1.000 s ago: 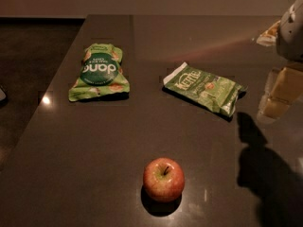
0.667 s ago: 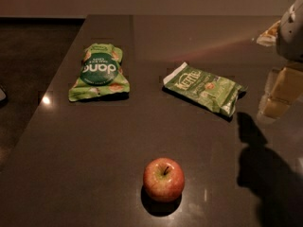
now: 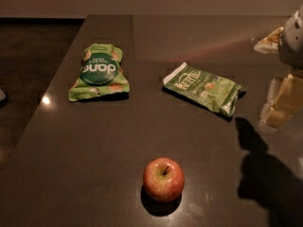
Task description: Move apple near green jalapeno chip bag
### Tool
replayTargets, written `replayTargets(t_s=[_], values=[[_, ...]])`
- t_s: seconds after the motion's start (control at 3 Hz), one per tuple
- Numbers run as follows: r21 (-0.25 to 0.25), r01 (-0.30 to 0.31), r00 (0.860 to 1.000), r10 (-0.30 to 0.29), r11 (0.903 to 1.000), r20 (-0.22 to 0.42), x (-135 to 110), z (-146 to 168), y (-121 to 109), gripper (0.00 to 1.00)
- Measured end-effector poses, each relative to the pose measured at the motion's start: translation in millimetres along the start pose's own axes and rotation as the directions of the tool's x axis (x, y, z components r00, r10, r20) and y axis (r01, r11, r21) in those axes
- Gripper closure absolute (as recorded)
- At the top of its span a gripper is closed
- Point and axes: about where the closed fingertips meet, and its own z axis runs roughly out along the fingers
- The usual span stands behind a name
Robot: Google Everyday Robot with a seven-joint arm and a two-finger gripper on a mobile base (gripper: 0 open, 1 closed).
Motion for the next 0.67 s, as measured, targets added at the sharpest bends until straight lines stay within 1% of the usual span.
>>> replayTargets(t_s=[0.33,0.67], values=[[-0.044,0.044,0.997,-0.041,0.9981,0.058,-9.3,9.4,32.6,0.0],[-0.069,0.085,0.991,-0.077,0.994,0.111,-20.7,26.8,63.9,0.0]])
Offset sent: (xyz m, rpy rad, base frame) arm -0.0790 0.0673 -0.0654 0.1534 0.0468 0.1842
